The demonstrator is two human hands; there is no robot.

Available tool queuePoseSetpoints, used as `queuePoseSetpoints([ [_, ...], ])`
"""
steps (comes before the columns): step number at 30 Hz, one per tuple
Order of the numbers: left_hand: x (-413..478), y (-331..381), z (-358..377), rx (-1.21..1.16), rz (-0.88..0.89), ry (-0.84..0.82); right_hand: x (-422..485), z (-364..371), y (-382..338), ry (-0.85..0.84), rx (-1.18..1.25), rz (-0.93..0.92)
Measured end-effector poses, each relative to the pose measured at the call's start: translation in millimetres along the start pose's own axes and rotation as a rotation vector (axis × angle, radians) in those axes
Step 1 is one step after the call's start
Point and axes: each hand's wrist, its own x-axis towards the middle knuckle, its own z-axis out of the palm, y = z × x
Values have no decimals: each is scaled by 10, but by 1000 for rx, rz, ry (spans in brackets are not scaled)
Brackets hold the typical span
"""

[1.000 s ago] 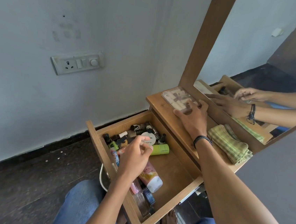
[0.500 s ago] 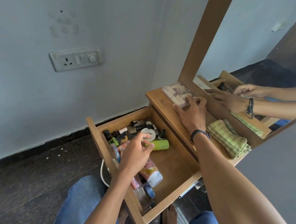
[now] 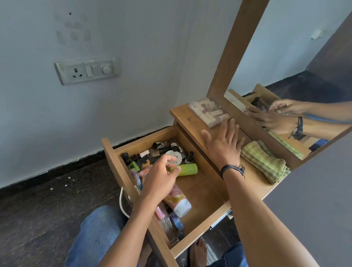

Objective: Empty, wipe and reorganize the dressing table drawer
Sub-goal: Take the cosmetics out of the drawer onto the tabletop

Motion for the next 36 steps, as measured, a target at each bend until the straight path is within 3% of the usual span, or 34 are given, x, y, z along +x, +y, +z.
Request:
queuePoseSetpoints([
  [4,-14,15,-1,16,1,-10,-255,23,17,-53,-57,-61],
  [8,-20,25,-2,38,2,-4,-627,68,30,-23,-185,-254],
  [15,-34,45,-4,54,-1,12,-1111,61,159,45,-93,-416],
  [23,-44,36,-51,76,-32,82,-1852,396,363,138,243,-268],
  [26,-49,24,-49,87,-58,95,-1921,504,354,149,204,-258],
  [36,-10,-13,10,132,-87,45,-1828,460,149,-80,-88,-227],
])
